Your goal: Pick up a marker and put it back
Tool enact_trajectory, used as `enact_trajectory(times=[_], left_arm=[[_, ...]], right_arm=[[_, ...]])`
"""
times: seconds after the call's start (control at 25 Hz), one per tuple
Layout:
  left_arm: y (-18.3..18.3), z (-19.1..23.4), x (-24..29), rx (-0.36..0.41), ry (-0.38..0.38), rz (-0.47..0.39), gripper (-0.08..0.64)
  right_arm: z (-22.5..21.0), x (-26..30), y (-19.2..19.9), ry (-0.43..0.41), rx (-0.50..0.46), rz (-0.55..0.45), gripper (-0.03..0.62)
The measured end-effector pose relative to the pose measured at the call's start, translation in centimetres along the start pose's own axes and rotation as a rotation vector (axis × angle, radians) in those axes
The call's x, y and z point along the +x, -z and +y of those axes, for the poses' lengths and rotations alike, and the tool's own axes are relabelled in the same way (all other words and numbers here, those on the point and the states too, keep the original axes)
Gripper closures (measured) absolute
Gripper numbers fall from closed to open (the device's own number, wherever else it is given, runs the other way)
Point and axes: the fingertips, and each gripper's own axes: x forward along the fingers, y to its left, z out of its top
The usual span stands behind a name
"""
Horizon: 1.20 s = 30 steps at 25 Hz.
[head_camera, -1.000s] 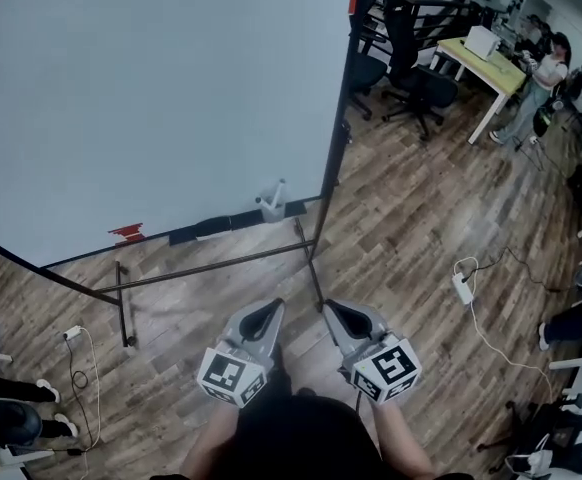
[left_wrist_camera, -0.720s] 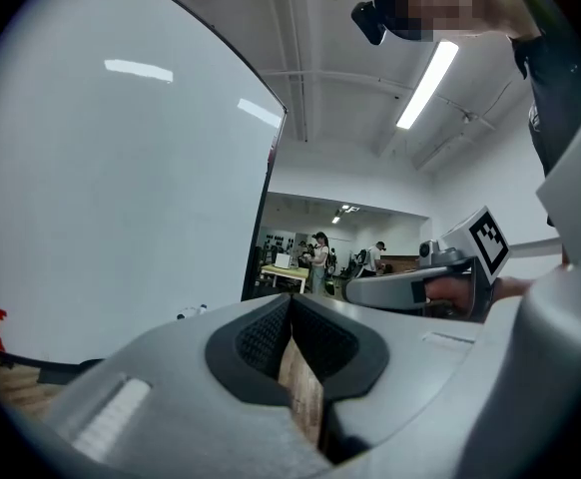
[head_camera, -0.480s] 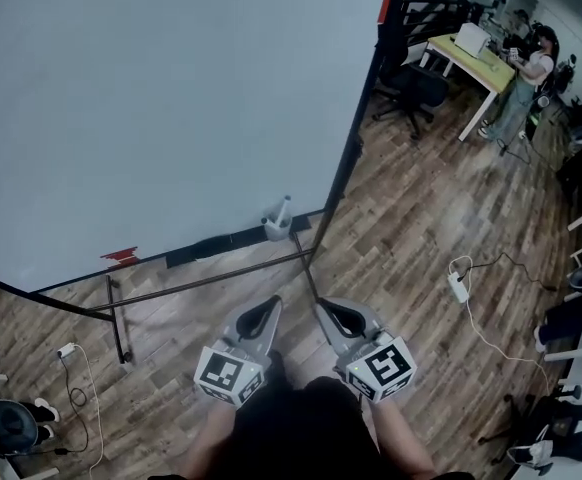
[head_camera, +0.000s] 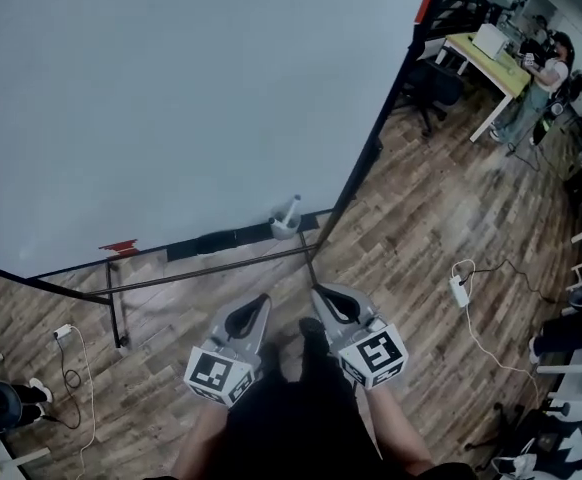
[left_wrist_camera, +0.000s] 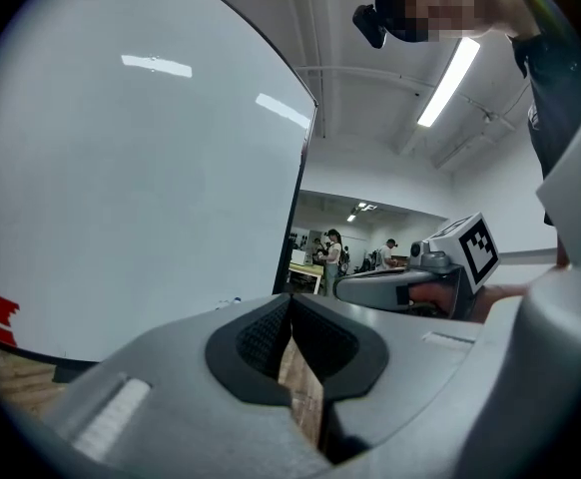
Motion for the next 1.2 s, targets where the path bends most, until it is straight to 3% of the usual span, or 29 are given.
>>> enact_trajectory(times=[0.4,0.64,0.76,1.2], left_arm=[[3.6,3.5,7.5,-0.024,-0.131,0.092,0.546],[4.4,5.7,11.0,-0.061,-0.246,0.086,0.541],[5.1,6.3,12.5,-0.068,-0.303,0.093,0.46],[7.5,8.6,15.3,-0.107,-0.472,0.088,0.43]], right_arm=[[-4.2,2.3,-0.9,-0.133,-0.02,0.011,0.589],[-8.0,2.8,-1.1,-0.197,-0.037,0.02,0.589],[-9.9,3.0,-0.9,-0.233,-0.05,0.028,0.589],[-12.9,3.8,0.7,-0.369,-0.087,0.062,0.589]])
